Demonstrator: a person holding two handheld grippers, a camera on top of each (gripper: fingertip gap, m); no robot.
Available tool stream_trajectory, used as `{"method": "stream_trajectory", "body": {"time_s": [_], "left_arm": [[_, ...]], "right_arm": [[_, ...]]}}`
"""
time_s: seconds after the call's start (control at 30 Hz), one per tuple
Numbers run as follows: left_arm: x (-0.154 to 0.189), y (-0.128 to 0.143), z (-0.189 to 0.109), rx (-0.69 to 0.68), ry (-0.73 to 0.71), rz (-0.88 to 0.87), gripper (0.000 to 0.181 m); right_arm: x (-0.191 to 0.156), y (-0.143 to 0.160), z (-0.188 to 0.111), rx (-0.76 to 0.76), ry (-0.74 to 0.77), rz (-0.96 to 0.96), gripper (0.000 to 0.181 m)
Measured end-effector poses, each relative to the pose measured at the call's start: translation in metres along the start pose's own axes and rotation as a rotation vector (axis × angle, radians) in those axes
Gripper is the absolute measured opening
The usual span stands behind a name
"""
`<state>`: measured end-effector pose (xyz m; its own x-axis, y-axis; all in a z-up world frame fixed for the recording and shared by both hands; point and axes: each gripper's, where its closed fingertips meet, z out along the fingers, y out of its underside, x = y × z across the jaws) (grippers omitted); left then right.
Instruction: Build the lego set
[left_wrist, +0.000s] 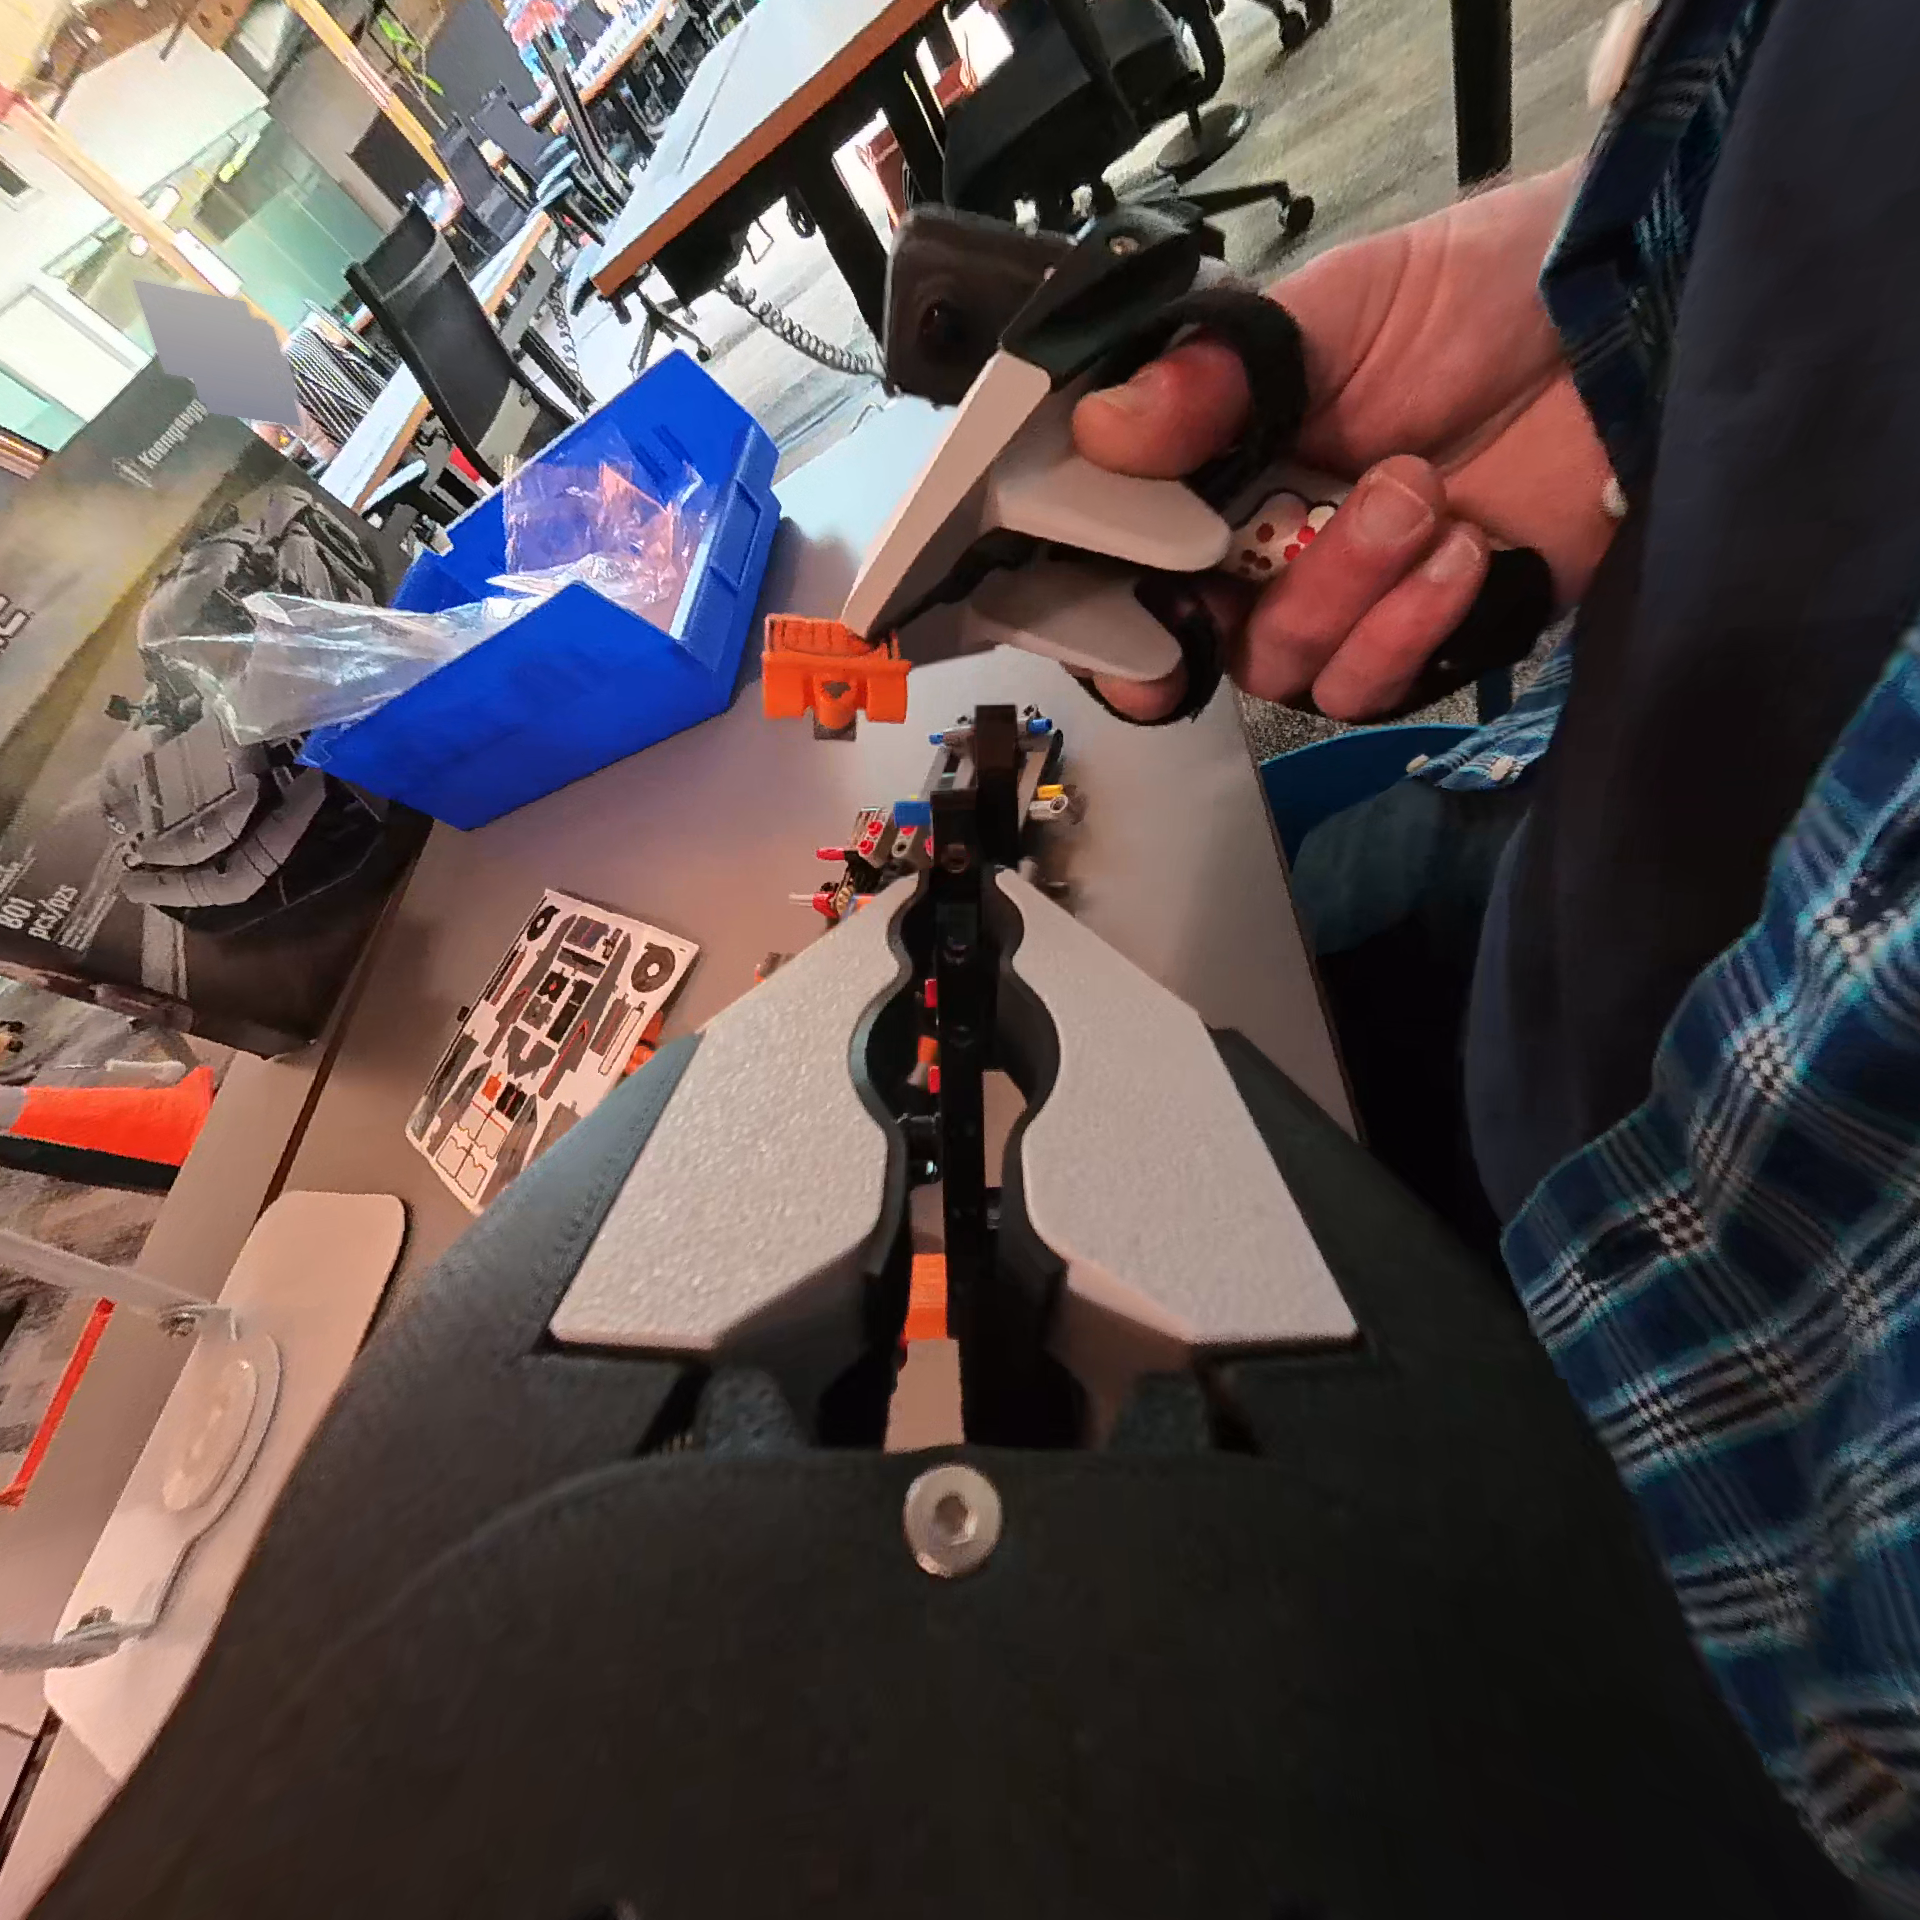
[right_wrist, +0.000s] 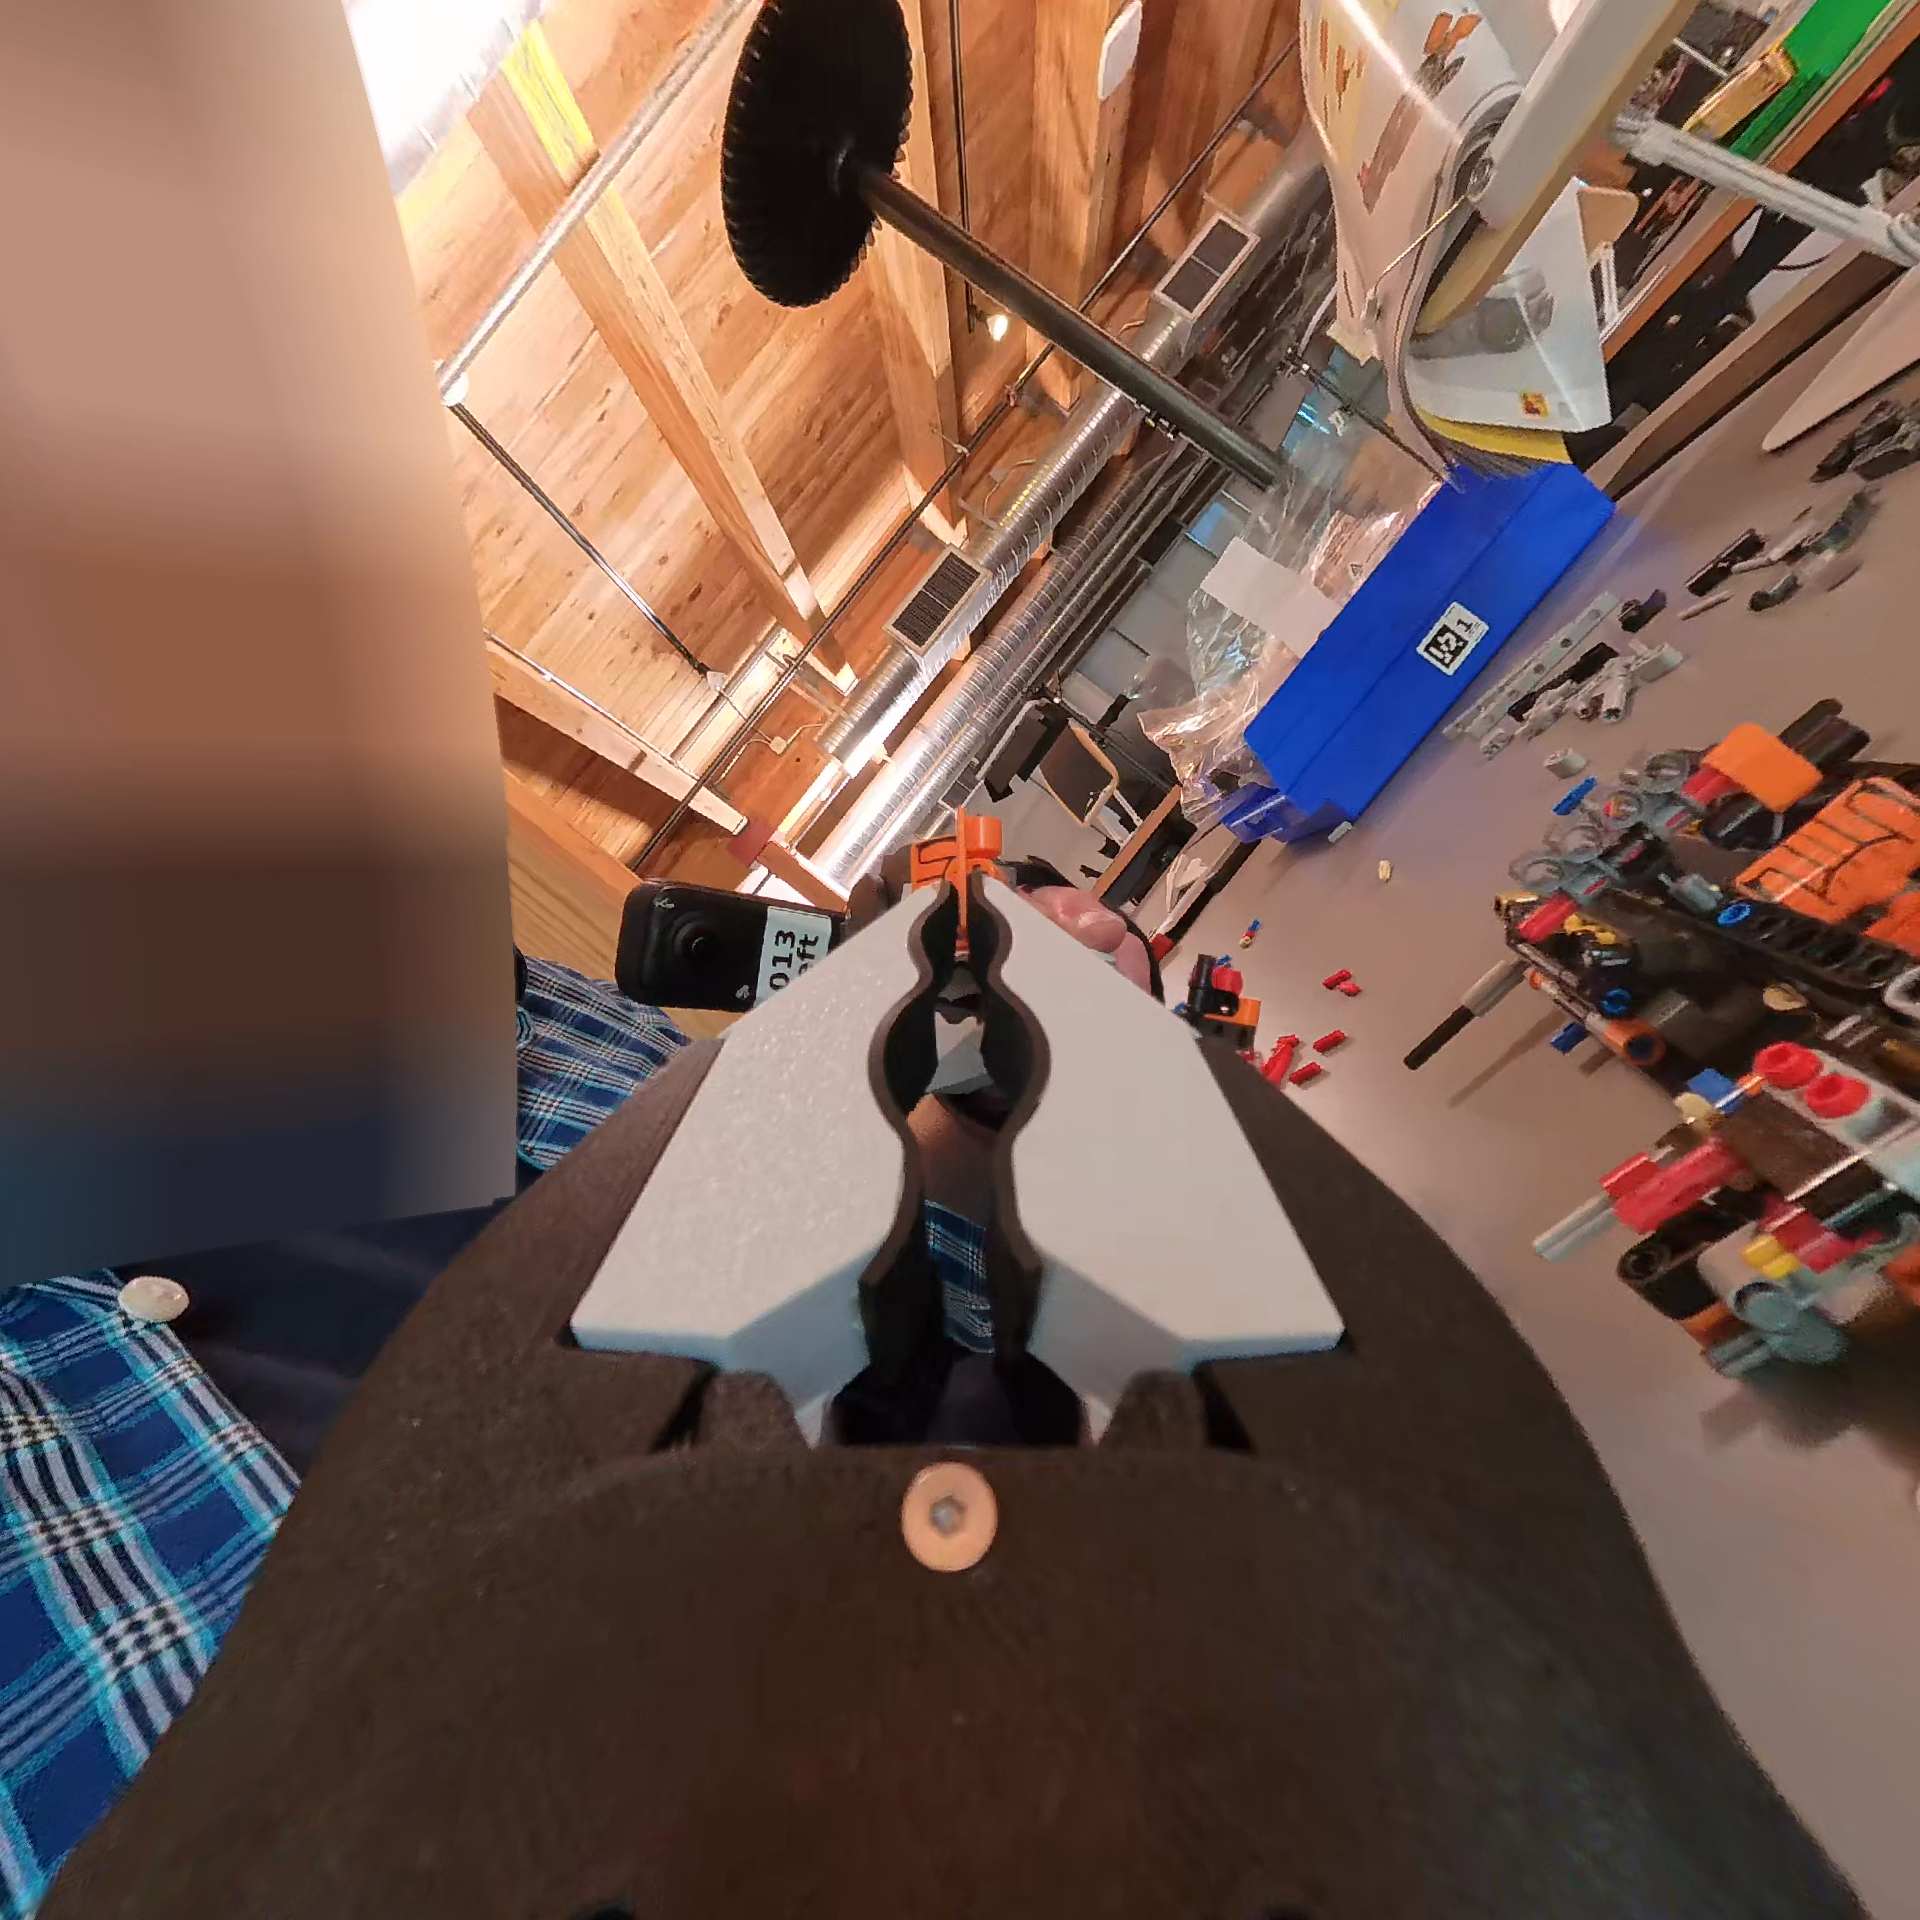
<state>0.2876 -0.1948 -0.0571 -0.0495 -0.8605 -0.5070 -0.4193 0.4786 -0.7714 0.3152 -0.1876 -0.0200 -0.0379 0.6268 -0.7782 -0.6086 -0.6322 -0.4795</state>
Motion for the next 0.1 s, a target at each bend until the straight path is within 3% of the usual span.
{"method": "stream_trajectory", "body": {"time_s": [0.03,0.1], "left_arm": [[0.0007,0.0009,0.0002,-0.010,0.008,0.000,0.007],[-0.0018,0.0038,-0.0006,-0.041,-0.001,0.008,0.007]], "right_arm": [[0.0004,-0.0017,-0.0006,-0.004,0.002,-0.008,0.000],[0.0010,-0.0052,-0.0011,-0.015,-0.001,-0.020,0.000]]}}
